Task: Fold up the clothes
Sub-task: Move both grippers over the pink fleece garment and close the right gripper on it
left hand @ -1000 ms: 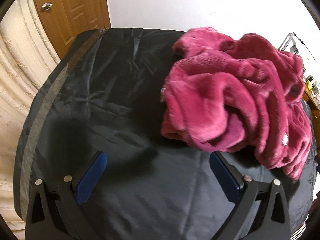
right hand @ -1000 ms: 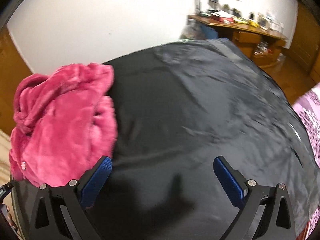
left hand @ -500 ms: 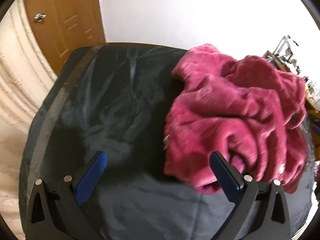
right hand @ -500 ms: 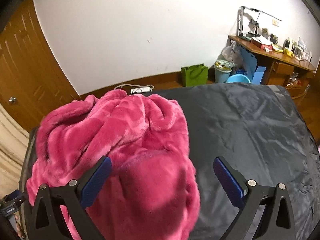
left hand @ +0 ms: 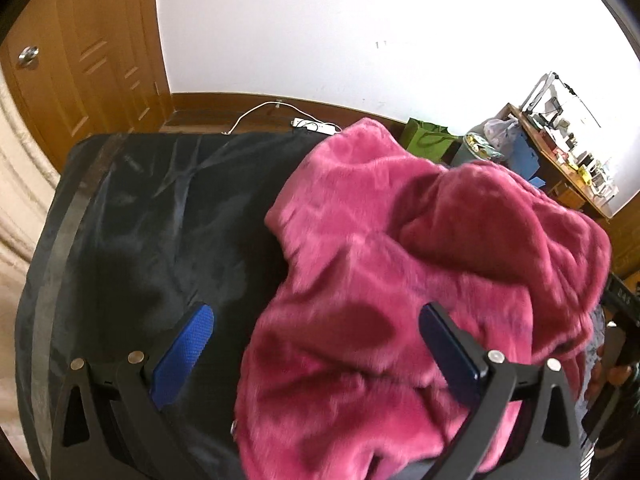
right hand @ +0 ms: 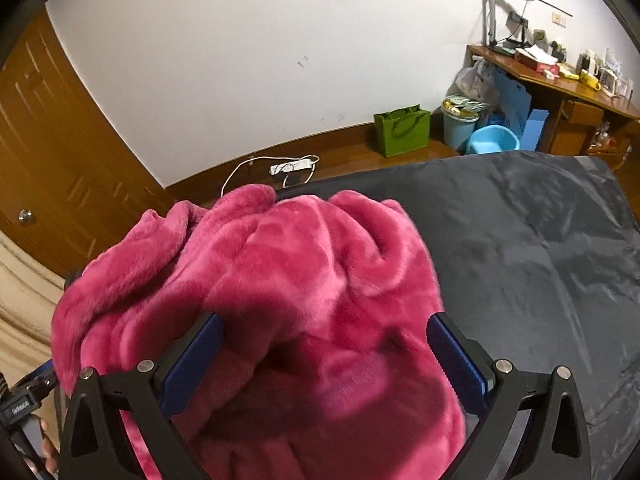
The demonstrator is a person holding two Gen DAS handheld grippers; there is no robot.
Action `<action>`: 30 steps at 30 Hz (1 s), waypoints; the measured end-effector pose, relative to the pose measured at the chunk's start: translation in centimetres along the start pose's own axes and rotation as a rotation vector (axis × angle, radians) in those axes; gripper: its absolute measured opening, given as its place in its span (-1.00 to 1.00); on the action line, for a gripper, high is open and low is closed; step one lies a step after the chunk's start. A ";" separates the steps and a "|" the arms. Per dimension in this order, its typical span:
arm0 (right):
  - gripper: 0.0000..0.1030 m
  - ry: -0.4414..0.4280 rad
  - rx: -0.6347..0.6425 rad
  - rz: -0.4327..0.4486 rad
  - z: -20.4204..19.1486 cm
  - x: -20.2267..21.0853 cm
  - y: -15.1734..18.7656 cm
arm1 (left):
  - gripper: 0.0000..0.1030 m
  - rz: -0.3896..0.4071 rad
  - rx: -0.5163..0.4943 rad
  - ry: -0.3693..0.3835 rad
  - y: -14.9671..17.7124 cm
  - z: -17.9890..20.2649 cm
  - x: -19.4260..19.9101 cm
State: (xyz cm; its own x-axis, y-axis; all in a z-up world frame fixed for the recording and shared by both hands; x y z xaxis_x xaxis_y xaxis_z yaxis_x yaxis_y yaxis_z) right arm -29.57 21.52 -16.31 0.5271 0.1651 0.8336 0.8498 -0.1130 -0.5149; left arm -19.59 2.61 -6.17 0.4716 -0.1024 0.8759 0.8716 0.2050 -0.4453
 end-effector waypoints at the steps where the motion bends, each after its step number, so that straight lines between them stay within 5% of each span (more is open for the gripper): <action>1: 1.00 -0.001 0.008 -0.004 -0.4 -0.4 -0.1 | 1.00 0.003 -0.010 -0.006 -0.5 0.3 -0.2; 19: 0.95 -0.028 0.098 -0.070 -2.7 -4.3 1.2 | 1.00 -0.040 -0.157 -0.127 -1.5 3.8 -6.1; 22: 0.47 -0.033 0.133 -0.046 -3.5 -3.7 1.2 | 1.00 -0.026 -0.173 -0.148 -1.7 3.8 -5.7; 24: -0.04 -0.032 0.159 -0.025 -4.1 -3.1 1.3 | 1.00 -0.017 -0.174 -0.156 -1.6 3.7 -5.4; 30: -0.48 -0.020 0.173 0.026 -4.9 -1.1 1.7 | 1.00 -0.006 -0.154 -0.160 -1.8 3.8 -4.4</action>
State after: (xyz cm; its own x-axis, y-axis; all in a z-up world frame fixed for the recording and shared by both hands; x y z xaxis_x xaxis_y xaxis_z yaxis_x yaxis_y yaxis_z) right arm -28.76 16.31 -17.16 0.5478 0.1835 0.8163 0.8237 0.0523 -0.5646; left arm -23.80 6.37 -8.54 0.4496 0.0548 0.8916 0.8904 0.0521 -0.4522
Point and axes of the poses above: each gripper's, at about its wrist camera, not at the fingertips, and x roughly against the way its jaws point, z to its right, y to its underside, the point moved 10 cm from there along -x, roughly the way its jaws point, and after that the axes turned 1 degree about x, right-handed, at the moved point
